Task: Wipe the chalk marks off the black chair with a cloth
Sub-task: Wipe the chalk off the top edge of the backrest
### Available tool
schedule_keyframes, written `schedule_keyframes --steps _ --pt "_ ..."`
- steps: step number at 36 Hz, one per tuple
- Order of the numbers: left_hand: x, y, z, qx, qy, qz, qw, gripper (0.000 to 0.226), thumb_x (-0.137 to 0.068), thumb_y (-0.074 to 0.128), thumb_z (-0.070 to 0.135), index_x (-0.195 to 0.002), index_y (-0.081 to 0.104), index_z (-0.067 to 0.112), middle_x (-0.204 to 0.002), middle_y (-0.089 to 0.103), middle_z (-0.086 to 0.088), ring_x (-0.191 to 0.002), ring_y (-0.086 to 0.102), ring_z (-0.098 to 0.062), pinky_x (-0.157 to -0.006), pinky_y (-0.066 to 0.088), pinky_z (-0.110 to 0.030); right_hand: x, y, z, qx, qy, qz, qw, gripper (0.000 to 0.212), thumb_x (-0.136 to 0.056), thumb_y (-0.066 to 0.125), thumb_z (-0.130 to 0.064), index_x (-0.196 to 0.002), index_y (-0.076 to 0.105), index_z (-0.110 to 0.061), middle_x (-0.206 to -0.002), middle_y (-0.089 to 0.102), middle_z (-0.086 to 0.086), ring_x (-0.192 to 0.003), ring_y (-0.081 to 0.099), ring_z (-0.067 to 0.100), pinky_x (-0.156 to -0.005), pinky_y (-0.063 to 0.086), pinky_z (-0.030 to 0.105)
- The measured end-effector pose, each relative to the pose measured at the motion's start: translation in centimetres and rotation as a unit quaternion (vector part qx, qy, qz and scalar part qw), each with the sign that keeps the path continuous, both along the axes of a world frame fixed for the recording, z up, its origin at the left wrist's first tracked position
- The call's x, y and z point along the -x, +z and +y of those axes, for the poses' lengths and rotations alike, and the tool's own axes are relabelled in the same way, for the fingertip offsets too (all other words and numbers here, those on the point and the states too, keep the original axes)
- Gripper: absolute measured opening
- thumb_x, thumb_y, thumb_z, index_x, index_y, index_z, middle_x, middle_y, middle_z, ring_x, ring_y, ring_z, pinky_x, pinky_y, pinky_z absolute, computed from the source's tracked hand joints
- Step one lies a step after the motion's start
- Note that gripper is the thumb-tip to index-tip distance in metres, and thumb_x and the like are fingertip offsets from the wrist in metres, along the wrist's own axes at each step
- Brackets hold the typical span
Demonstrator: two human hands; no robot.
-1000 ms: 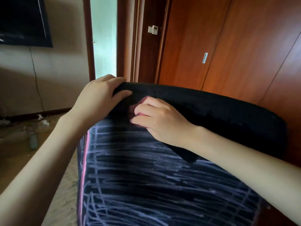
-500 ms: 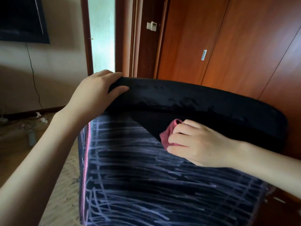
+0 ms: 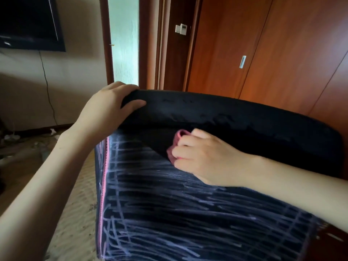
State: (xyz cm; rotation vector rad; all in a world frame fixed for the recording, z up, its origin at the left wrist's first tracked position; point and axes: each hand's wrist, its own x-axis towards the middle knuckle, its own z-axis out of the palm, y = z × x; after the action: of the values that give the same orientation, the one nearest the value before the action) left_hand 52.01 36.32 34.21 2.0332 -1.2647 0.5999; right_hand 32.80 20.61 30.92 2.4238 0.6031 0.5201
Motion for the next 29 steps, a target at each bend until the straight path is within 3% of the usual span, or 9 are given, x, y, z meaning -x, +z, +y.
schedule_keyframes --steps 8,12,17,21,29 --pt "0.1 0.0 0.3 0.001 0.002 -0.008 1.0 0.043 -0.092 0.056 0.035 -0.13 0.056 0.013 -0.122 0.058 -0.009 -0.109 0.054 -0.03 -0.089 0.042 -0.037 3.4 -1.5 -1.1 0.063 0.006 0.034 0.997 0.01 -0.08 0.062 -0.009 -0.077 0.065 -0.018 -0.085 0.057 -0.003 -0.081 0.051 0.02 -0.078 0.044 0.032" --pt "0.2 0.0 0.0 0.005 0.002 -0.015 1.0 0.045 -0.092 0.056 0.034 -0.131 0.055 0.012 -0.122 0.059 -0.009 -0.109 0.055 -0.029 -0.089 0.041 -0.035 0.5 0.5 1.4 -0.003 0.074 -0.044 0.996 0.019 -0.087 0.054 -0.003 -0.089 0.069 -0.014 -0.094 0.064 0.002 -0.087 0.057 0.024 -0.082 0.045 0.033" --pt "-0.7 0.1 0.1 0.003 -0.027 0.002 1.0 0.039 -0.094 0.055 0.028 -0.13 0.057 0.013 -0.117 0.062 -0.007 -0.104 0.056 -0.023 -0.087 0.038 -0.026 -5.7 3.3 4.5 -0.05 0.12 -0.138 0.982 0.021 -0.089 0.053 0.001 -0.087 0.071 -0.01 -0.094 0.067 0.009 -0.089 0.061 0.03 -0.083 0.039 0.034" --pt "-1.6 0.3 0.4 -0.004 -0.043 0.005 0.999 0.036 -0.094 0.055 0.024 -0.129 0.058 0.014 -0.118 0.063 -0.005 -0.105 0.057 -0.021 -0.087 0.036 -0.022 -7.9 1.7 4.0 -0.036 0.074 -0.094 0.992 0.029 -0.085 0.043 0.0 -0.085 0.07 -0.011 -0.091 0.065 0.006 -0.086 0.059 0.028 -0.079 0.036 0.032" --pt "-1.8 0.2 -0.1 0.003 -0.051 0.004 0.999 0.039 -0.095 0.055 0.026 -0.132 0.056 0.017 -0.123 0.061 -0.004 -0.109 0.055 -0.02 -0.087 0.035 -0.021 -4.5 -0.1 2.2 -0.029 0.027 -0.063 0.997 0.027 -0.087 0.047 0.001 -0.08 0.066 -0.016 -0.084 0.061 0.0 -0.082 0.056 0.023 -0.072 0.038 0.029"
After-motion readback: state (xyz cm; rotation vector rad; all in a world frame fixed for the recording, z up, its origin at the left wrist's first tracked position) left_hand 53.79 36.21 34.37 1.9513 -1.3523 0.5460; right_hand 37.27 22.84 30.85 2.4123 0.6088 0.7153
